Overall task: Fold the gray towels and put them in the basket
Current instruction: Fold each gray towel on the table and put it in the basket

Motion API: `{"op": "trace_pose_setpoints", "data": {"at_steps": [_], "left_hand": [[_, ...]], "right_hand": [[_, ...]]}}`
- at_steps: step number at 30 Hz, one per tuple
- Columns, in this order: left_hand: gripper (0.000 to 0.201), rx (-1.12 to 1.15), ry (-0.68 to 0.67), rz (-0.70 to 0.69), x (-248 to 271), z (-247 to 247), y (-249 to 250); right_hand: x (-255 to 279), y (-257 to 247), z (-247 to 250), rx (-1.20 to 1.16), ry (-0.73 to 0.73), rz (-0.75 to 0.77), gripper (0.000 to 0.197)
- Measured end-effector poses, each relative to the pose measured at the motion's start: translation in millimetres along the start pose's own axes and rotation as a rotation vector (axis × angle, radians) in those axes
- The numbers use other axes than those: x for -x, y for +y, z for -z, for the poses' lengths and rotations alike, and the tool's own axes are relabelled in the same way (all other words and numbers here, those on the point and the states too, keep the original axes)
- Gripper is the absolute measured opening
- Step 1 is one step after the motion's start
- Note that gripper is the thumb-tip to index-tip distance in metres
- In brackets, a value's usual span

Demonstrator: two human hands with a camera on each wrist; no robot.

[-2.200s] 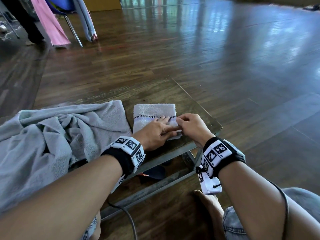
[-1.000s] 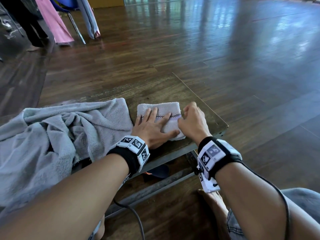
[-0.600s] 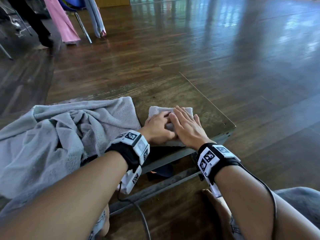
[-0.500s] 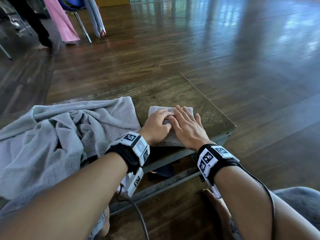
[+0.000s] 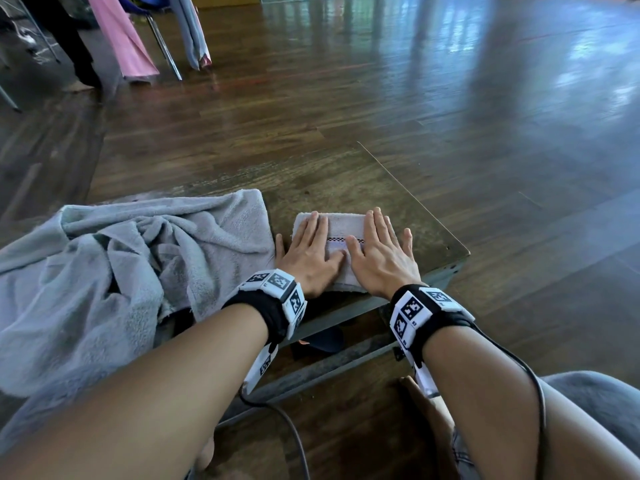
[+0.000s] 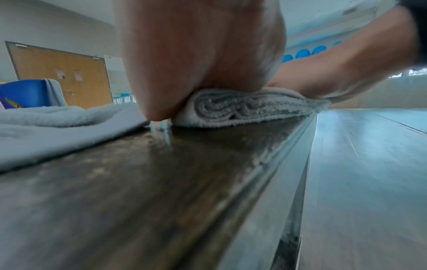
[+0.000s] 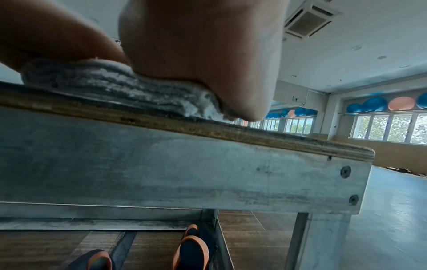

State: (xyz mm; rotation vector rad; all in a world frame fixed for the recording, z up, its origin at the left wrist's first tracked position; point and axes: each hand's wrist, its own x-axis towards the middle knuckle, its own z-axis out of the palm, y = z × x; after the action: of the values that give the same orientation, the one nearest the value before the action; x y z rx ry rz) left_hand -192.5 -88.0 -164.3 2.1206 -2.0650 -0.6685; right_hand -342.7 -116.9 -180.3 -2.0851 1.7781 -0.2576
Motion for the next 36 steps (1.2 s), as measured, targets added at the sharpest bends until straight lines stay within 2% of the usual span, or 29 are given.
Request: {"op": "trace_pose_setpoints", "data": {"at_steps": [8, 16, 22, 32, 34, 36], "left_hand": [[0.063, 0.067, -0.034, 0.026, -2.5, 4.4, 0.2], [0.063, 0.017, -0.028, -0.007, -2.8, 6.9, -6.5], [0.07, 0.058, -0.054, 0.106, -9.6, 8.8, -8.0], [0.064, 0.064, 0.004, 0.132, -15.6, 7.5, -3.4], [0.069, 0.101, 0.014, 0.187, -16.8, 10.1, 1.5], [0.073, 0.165, 0.08, 0.264, -18.7, 14.3, 6.0]], "right_hand": [[-0.4, 3.7, 0.8, 0.013, -0.016, -0.048, 0.076], [0.5, 3.6, 2.9, -0.031, -0.032, -0.124, 0.078], [1.2, 2.2, 2.6, -0.026, -0.015, -0.155, 0.085], [-2.5, 1.6, 1.6, -0.046, -0.007, -0.185, 0.087], [-3.3, 0.9, 1.8, -0.053, -0.006, -0.192, 0.087], [-4.2, 0.4, 1.9, -0.055, -0.006, -0.195, 0.087]]}}
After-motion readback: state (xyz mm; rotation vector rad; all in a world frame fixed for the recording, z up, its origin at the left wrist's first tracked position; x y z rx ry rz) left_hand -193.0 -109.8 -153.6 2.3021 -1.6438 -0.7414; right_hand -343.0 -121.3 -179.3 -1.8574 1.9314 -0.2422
